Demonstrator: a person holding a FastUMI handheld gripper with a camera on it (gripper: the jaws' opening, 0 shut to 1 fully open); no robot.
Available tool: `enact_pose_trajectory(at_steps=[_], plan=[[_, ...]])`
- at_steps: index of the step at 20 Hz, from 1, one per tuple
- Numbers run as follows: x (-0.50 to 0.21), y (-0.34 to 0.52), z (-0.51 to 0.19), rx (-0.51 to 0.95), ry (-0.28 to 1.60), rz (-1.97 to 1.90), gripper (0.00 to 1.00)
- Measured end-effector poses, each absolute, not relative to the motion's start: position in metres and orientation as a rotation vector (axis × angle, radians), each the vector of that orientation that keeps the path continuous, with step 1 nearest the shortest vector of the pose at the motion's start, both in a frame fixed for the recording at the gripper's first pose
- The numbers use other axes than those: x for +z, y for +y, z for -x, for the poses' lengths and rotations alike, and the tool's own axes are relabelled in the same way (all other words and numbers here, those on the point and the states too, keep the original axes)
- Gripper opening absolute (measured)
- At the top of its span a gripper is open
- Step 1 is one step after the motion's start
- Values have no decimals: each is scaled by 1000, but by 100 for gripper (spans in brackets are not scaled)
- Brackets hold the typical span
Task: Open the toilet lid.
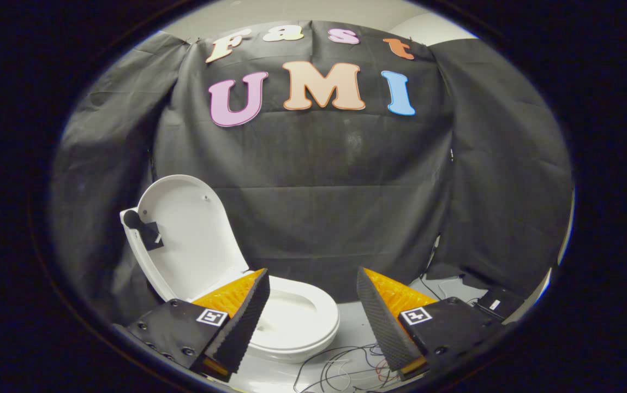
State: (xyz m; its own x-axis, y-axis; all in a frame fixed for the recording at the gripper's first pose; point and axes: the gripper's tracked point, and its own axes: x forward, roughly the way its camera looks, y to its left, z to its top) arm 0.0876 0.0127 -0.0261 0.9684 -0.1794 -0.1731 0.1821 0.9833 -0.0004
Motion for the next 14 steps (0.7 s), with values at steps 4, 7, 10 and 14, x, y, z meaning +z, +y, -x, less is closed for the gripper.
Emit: enact_pose_trajectory(at_steps=[4,7,10,14], plan=[[-32,23,-95,-175,162,-16,99],[-42,28,-98,-162,184,-14,99],[-51,27,-98,-165,218,2,99],[-56,23,-96,-172,236,-1,99]])
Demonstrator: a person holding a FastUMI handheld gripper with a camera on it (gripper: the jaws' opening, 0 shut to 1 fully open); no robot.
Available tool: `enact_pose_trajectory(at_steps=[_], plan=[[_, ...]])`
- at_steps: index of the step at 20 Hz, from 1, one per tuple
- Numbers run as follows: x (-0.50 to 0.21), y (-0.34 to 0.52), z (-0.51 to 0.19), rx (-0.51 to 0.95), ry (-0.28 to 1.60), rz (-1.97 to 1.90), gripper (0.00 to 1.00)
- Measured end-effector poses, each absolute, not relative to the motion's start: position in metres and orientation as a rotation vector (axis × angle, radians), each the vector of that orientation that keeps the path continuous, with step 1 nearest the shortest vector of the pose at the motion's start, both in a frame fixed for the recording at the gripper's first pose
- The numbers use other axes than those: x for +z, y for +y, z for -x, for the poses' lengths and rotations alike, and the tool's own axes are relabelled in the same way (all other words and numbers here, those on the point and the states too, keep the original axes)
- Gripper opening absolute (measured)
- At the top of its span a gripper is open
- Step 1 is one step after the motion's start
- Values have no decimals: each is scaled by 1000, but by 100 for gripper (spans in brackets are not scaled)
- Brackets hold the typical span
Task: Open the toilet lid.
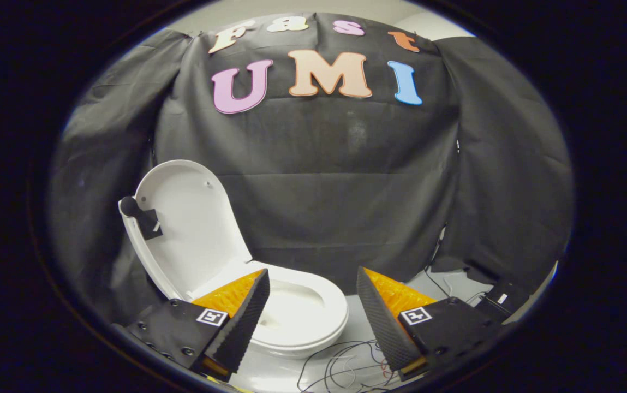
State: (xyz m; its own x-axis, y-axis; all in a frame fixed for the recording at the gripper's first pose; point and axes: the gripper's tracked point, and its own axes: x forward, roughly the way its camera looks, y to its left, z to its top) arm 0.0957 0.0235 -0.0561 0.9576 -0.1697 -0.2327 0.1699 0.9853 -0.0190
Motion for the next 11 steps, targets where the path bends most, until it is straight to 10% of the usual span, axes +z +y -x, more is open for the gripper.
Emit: enact_pose_trajectory(at_steps=[11], plan=[[-60,15,-91,-187,252,6,99]])
